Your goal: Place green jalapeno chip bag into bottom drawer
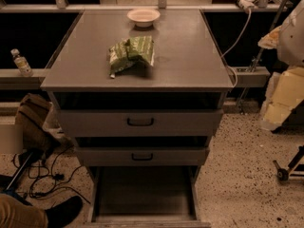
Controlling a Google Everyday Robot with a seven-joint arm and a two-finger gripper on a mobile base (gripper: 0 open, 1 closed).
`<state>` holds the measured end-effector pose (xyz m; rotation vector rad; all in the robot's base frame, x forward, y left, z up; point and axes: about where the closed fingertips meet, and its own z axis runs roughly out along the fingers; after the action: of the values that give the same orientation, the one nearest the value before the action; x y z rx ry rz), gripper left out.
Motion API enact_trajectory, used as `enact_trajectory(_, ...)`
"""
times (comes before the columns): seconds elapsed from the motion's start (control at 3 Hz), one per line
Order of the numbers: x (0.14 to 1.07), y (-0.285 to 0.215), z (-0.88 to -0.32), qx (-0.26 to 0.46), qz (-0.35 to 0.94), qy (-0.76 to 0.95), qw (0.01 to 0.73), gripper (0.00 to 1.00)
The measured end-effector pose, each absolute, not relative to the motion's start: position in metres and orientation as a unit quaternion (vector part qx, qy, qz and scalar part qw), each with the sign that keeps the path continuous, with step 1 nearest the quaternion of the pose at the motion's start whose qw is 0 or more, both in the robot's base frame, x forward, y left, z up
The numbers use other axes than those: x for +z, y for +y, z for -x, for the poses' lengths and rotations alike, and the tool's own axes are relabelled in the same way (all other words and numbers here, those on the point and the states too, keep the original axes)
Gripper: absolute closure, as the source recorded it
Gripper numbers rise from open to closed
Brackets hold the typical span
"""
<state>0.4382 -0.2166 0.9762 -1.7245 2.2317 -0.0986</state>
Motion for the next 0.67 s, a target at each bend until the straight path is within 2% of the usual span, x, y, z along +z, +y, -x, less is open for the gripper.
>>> enact_trajectory(0.33, 0.976, -0.217, -0.438, -0.034, 0.603, 0.781, 0.159, 0.0)
enact_trajectory(0.67, 0.976, -0.213, -0.466, -0.036, 0.606, 0.772, 0.188, 0.0)
